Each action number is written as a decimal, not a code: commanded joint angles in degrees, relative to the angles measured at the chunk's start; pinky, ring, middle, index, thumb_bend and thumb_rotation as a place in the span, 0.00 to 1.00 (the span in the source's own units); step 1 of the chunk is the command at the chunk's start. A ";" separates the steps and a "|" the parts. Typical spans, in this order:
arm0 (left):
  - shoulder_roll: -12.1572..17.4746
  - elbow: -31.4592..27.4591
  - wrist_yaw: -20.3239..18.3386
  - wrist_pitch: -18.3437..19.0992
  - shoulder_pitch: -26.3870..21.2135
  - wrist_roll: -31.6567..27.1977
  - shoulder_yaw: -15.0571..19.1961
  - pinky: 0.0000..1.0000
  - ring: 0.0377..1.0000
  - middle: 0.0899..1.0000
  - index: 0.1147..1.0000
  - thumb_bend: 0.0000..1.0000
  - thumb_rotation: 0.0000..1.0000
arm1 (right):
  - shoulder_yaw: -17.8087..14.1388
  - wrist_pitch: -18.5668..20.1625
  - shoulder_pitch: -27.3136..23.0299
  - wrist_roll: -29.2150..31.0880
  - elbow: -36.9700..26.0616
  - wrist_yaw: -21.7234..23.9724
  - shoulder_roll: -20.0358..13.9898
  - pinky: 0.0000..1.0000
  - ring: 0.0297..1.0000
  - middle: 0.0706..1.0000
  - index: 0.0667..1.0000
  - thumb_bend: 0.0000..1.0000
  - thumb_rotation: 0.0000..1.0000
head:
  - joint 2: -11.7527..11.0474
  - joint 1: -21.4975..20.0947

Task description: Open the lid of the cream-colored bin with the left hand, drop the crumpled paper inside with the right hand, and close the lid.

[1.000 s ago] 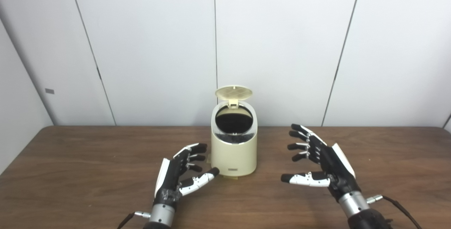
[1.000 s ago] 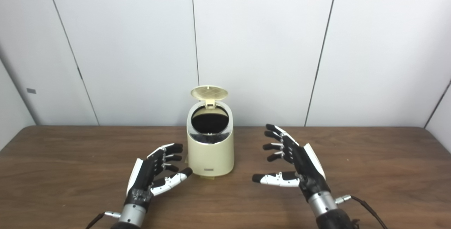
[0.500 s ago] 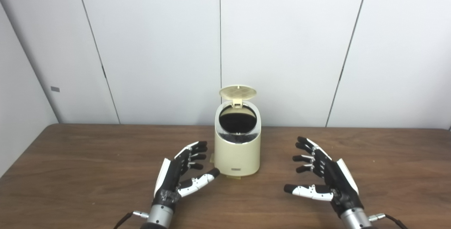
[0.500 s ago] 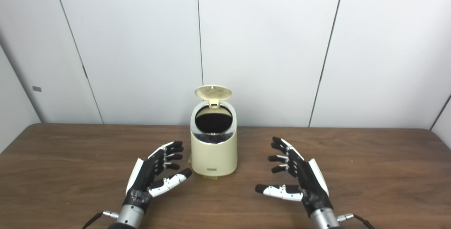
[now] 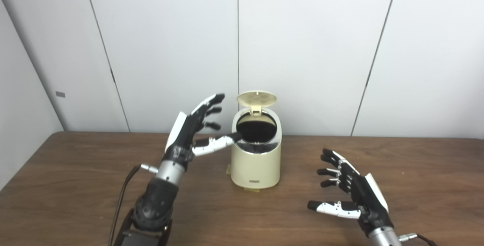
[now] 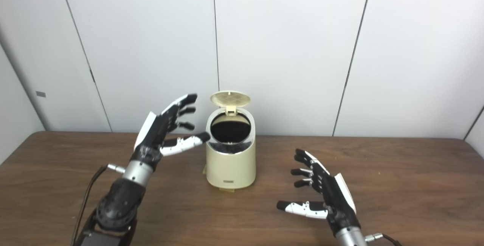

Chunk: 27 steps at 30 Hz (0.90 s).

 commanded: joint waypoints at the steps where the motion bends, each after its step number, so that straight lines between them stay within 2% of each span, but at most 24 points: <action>1: 0.92 -0.94 -0.41 -0.42 -3.65 0.08 0.06 0.65 0.87 0.93 0.94 0.91 0.32 | 0.02 -3.14 -1.32 0.46 -1.49 -0.91 -0.02 0.60 0.74 0.86 0.85 0.82 0.08 | 0.06 0.04; 5: 1.27 -0.12 -0.77 0.12 -6.37 1.60 -0.68 0.67 0.90 0.95 0.95 0.96 0.35 | 0.19 -3.14 -1.29 0.29 -1.45 -0.89 -0.13 0.60 0.74 0.86 0.85 0.82 0.07 | 0.09 -0.12; 7: 1.41 0.07 -1.33 0.58 -7.37 1.92 -1.03 0.73 0.92 0.97 0.96 0.99 0.37 | 0.26 -3.05 -1.27 0.17 -1.55 -0.94 -0.11 0.60 0.73 0.85 0.85 0.82 0.07 | 0.10 -0.23; 10: 2.36 0.38 -3.00 1.71 -9.28 3.22 -2.38 0.80 0.96 0.99 0.97 1.00 0.39 | 0.41 -2.98 -1.21 0.27 -1.83 -0.87 0.01 0.60 0.72 0.85 0.85 0.81 0.07 | 0.18 -0.54; 18: 4.17 1.33 -5.06 3.73 -13.17 8.36 -5.34 0.88 1.00 1.00 0.99 1.00 0.46 | 0.94 -2.83 -1.15 -0.78 -2.32 -1.24 0.05 0.59 0.71 0.85 0.85 0.80 0.07 | 0.26 -0.86; 22: 5.76 2.96 -5.94 1.67 -14.34 10.37 -7.05 0.93 1.00 1.00 0.99 1.00 0.50 | 0.90 -2.07 -1.25 -0.80 -2.60 -1.35 0.05 0.59 0.72 0.85 0.85 0.80 0.06 | 0.36 -1.10; 27: 7.30 2.84 -7.09 1.42 -14.85 12.53 -8.74 0.92 1.00 1.00 0.96 1.00 0.52 | 0.82 -1.70 -1.37 -0.64 -2.57 -1.76 0.12 0.58 0.72 0.85 0.84 0.81 0.08 | 0.36 -1.64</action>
